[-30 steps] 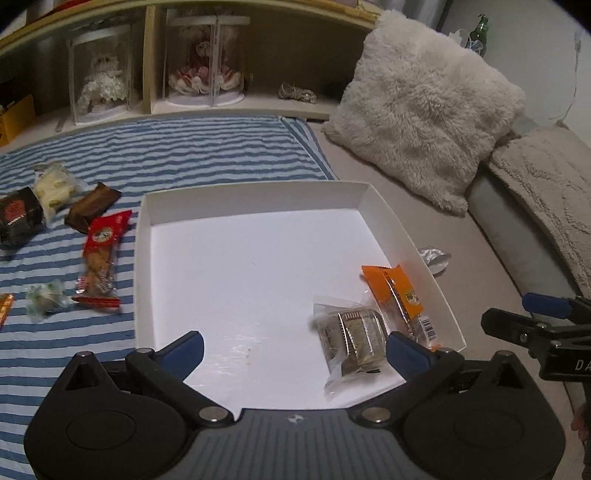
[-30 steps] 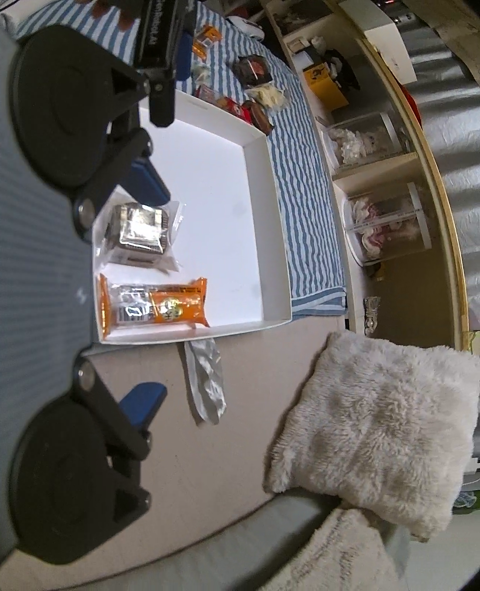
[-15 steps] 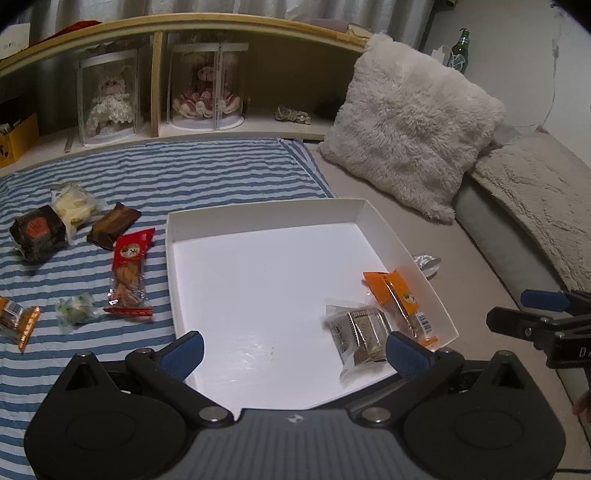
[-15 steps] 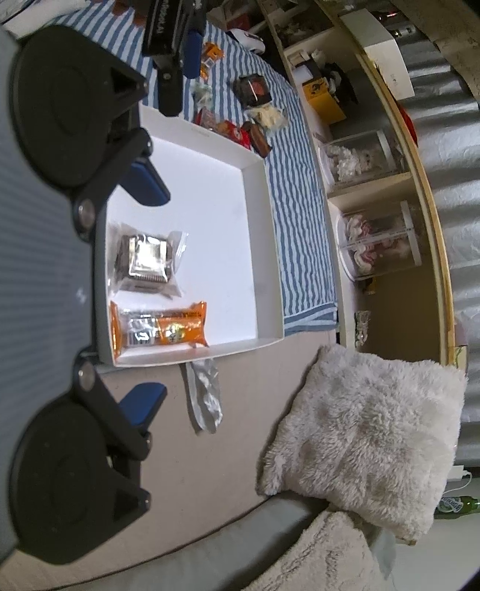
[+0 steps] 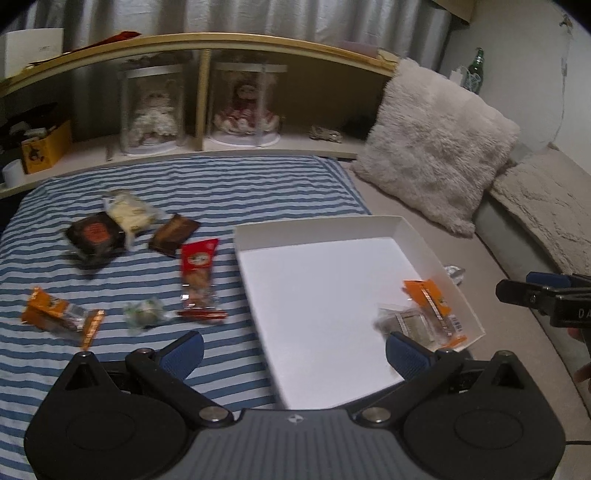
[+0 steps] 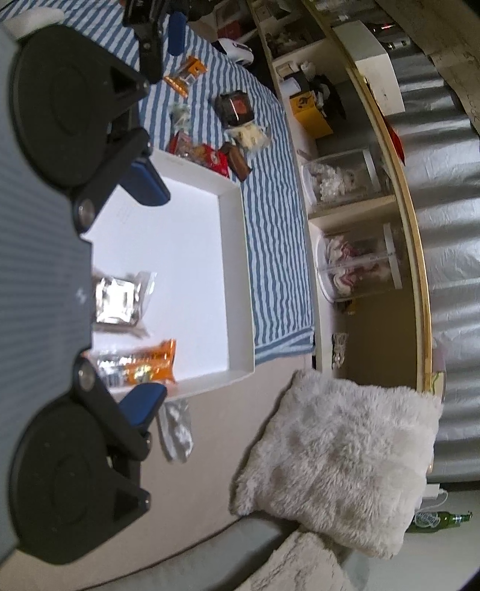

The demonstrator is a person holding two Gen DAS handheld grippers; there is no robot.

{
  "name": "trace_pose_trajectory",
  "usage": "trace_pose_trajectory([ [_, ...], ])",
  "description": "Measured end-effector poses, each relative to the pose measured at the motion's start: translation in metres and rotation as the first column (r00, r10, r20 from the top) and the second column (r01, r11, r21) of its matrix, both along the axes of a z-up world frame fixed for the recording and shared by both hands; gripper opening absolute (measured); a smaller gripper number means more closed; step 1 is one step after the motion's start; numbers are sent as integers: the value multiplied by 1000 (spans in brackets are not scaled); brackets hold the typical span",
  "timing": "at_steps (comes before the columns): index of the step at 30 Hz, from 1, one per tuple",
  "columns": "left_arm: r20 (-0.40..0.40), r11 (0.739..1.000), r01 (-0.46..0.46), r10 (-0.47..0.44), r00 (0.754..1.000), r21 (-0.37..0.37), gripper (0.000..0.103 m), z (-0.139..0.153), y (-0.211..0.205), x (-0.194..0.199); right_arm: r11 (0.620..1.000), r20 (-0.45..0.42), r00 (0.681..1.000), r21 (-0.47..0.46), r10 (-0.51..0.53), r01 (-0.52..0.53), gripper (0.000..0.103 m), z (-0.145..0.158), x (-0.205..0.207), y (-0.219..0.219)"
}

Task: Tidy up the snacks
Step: 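Open both tools to release the snacks and withdraw from the box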

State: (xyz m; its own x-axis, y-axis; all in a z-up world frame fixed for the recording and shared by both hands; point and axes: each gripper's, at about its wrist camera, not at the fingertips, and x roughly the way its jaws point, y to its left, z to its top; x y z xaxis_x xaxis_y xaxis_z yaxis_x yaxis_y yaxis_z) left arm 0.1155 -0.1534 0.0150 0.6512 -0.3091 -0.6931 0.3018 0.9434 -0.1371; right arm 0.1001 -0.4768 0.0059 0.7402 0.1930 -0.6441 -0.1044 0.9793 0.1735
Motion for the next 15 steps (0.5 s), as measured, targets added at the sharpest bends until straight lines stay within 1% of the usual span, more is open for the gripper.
trace_pose_trajectory([
  [7,1,999,-54,54,999,-3,103,-1,42,1,999,-1,999,0,40,-40,102,0,17,32],
  [15,-5,993,-119,119,993,-7,103,-8,87,10,995,3,995,0,104,-104,102,-3,38,84],
])
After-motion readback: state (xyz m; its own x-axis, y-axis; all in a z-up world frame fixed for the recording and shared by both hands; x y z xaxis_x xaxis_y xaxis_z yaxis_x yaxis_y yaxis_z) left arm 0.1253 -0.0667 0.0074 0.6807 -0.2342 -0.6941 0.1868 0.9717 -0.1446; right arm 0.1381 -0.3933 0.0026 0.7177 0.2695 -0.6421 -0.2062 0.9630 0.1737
